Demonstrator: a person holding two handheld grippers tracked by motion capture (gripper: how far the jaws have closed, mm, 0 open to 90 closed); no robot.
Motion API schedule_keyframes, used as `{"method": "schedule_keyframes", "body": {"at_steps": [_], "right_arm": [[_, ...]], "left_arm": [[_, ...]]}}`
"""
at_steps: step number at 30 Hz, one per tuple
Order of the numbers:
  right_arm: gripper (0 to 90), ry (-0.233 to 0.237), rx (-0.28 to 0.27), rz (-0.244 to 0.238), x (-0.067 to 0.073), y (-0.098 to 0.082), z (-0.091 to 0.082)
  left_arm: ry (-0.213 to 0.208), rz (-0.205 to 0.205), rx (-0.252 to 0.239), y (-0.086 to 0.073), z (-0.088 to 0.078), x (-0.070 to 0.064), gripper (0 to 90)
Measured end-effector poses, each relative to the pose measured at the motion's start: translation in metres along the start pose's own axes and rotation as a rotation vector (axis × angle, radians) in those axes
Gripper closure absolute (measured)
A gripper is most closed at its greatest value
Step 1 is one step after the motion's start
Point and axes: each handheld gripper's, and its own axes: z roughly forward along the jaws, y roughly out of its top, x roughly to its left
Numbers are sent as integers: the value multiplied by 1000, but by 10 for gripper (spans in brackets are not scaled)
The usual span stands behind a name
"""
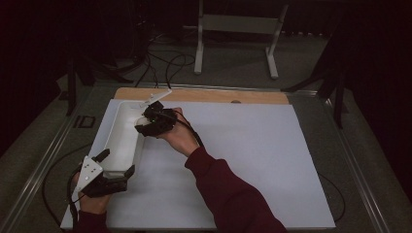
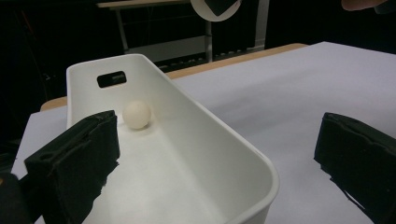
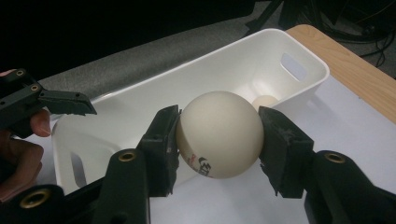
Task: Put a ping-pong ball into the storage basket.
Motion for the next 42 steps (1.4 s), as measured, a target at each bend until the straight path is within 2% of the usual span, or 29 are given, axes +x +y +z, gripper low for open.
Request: {"method": "schedule_keyframes", "body": {"at_steps": [42], "right_arm": [[498, 12, 3, -17, 12, 6, 11]], "left_arm": [[-4, -1, -2, 0, 1, 0, 9]]}}
